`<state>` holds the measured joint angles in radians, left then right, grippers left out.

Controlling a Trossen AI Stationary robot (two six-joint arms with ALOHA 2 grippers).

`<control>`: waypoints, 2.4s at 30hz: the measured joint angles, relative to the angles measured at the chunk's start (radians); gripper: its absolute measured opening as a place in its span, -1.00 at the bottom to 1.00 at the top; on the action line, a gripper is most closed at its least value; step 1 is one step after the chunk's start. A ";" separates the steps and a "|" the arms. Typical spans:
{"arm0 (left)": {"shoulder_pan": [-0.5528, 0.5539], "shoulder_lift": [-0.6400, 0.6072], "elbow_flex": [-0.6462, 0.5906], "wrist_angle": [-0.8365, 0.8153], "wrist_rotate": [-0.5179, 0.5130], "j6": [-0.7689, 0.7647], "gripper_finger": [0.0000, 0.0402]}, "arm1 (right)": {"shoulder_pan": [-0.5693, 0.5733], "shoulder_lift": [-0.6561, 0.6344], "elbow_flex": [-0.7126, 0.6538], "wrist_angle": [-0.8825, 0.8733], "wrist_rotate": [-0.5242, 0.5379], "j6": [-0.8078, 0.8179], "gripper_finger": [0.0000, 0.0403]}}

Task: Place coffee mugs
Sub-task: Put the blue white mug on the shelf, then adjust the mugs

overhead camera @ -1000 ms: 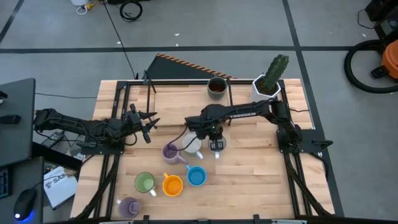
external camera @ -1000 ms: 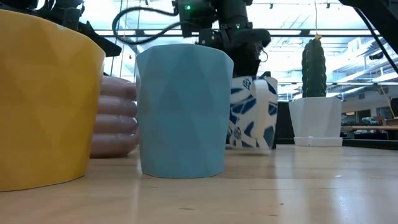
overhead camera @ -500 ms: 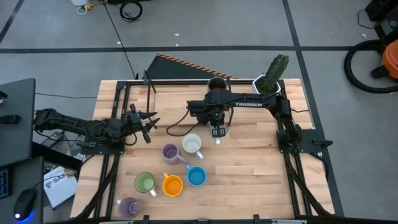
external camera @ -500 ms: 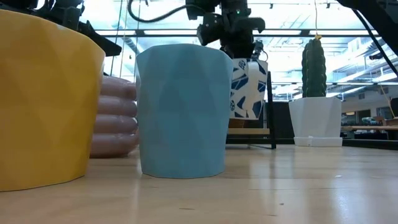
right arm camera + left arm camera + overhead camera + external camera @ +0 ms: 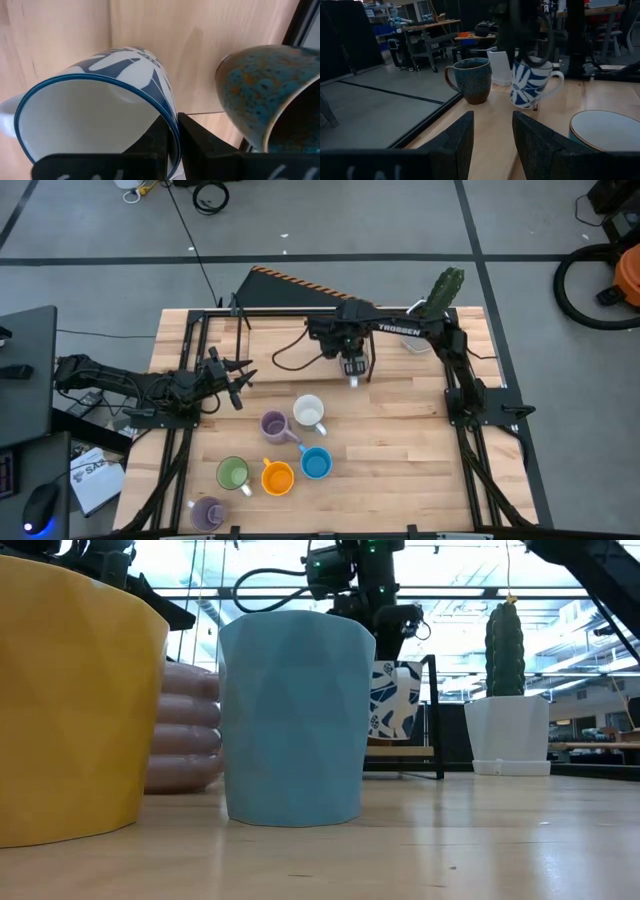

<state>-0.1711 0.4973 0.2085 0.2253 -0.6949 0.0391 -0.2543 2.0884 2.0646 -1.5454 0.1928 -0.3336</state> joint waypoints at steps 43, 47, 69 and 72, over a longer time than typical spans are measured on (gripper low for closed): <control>0.000 0.000 0.000 0.000 0.000 0.000 -0.30 | -0.040 0.001 0.019 0.068 0.124 -0.052 -0.19; 0.000 0.000 0.000 0.000 0.000 0.000 -0.30 | -0.036 0.001 0.035 0.067 0.130 -0.051 -0.12; 0.000 0.000 0.000 -0.001 0.000 0.000 -0.30 | -0.102 0.001 0.035 0.057 0.007 0.005 0.68; 0.000 0.000 0.000 -0.001 0.000 0.000 -0.30 | -0.131 0.001 0.034 0.070 -0.016 -0.011 0.66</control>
<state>-0.1711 0.4973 0.2085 0.2242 -0.6949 0.0394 -0.3849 2.0892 2.0983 -1.4758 0.1772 -0.3446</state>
